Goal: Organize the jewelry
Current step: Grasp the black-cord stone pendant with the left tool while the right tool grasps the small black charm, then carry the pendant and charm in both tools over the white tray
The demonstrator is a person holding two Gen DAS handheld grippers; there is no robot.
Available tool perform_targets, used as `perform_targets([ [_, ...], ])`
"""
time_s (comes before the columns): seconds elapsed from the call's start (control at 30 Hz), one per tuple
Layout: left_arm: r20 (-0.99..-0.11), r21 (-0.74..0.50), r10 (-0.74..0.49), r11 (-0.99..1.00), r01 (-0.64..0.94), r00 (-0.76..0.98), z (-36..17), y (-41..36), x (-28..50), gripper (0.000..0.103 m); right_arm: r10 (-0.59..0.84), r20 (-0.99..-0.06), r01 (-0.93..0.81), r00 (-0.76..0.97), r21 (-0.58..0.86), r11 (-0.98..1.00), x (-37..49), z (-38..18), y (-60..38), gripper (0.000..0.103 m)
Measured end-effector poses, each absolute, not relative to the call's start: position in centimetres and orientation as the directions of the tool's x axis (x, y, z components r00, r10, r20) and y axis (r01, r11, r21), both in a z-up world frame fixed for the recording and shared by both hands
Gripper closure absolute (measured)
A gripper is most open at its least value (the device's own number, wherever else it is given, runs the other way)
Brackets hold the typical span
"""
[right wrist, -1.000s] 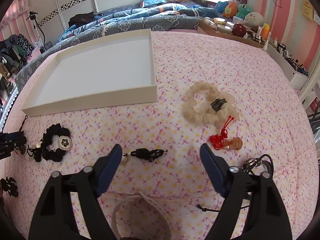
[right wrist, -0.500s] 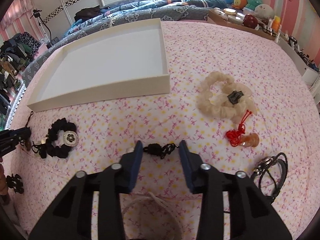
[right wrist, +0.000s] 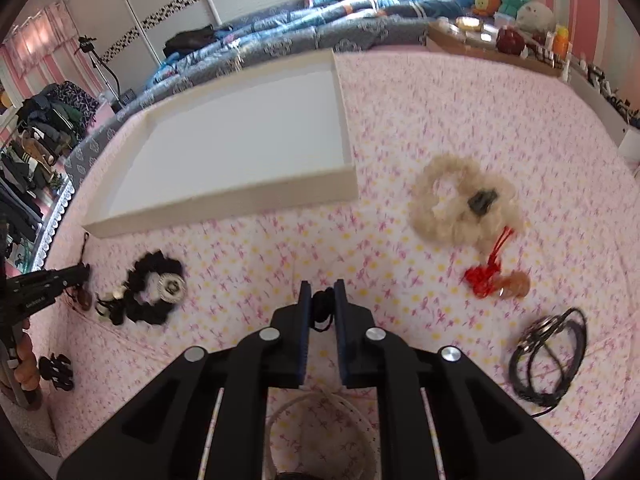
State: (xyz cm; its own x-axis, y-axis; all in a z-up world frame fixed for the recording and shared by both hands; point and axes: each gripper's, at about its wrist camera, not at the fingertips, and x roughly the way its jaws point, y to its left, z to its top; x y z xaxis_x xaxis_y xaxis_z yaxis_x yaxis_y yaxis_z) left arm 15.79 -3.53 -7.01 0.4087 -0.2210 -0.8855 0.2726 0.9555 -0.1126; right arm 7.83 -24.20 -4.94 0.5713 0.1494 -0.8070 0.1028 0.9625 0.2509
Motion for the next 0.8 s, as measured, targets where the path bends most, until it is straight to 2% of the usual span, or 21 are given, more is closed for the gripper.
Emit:
perform_targets([
  [0.37,-0.803,-0.108,-0.269,0.943,0.314,0.532,0.4,-4.4,16.5,0.092,0.152,-0.725,0.047,0.672,0.247,0.968,10.2,1.4,-24.1,0.092],
  [0.63,-0.764,-0.185,-0.348,0.925,0.333,0.543,6.4,-6.7,25.0,0.093,0.176,-0.709,-0.014,0.683,0.227,0.974,17.1,5.3,-22.5,0.092],
  [0.8,-0.783,-0.152,-0.327,0.925,0.347,0.529,5.2,-10.1,31.1,0.099,0.121,-0.756,-0.013,0.643,0.147,0.989,23.8,4.6,-21.1,0.092],
])
